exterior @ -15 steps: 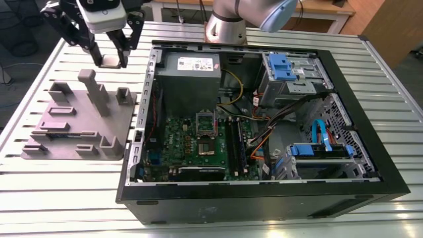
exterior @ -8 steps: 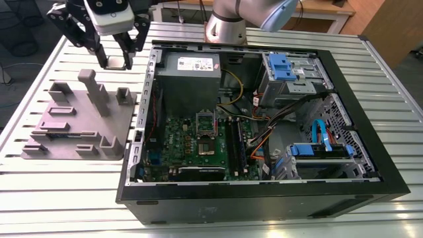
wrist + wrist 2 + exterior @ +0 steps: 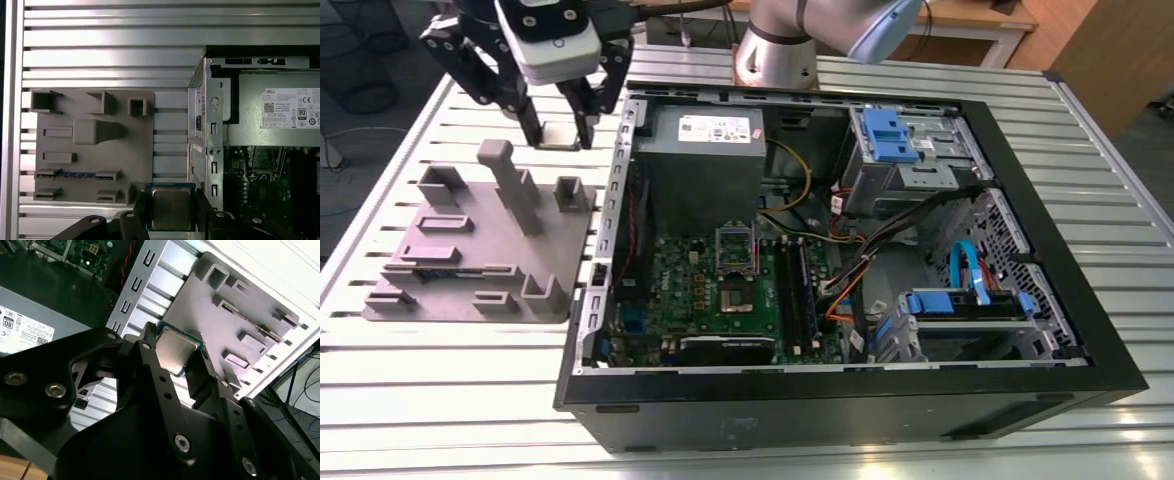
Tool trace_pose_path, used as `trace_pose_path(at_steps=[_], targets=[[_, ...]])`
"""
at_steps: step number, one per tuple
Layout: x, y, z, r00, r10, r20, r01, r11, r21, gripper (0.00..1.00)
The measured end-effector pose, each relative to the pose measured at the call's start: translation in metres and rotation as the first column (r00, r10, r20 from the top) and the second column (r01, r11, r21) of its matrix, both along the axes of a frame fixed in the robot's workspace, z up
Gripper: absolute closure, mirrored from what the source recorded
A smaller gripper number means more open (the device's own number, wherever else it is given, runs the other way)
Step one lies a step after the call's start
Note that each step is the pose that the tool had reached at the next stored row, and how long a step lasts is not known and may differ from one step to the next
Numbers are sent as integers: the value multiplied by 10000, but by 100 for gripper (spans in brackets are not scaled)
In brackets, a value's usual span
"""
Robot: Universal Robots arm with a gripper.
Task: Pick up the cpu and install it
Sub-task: 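Pick up the cpu and move it towards the insertion slot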
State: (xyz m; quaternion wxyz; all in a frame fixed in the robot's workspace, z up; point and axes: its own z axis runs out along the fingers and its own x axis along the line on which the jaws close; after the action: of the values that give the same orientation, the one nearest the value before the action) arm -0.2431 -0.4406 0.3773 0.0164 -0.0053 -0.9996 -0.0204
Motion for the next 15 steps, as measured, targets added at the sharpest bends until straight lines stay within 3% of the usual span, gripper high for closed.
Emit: trace_pose_path(at_steps=[15], targets=[[394,-13,-10,9997,-1,-261,1,10000,1,53]])
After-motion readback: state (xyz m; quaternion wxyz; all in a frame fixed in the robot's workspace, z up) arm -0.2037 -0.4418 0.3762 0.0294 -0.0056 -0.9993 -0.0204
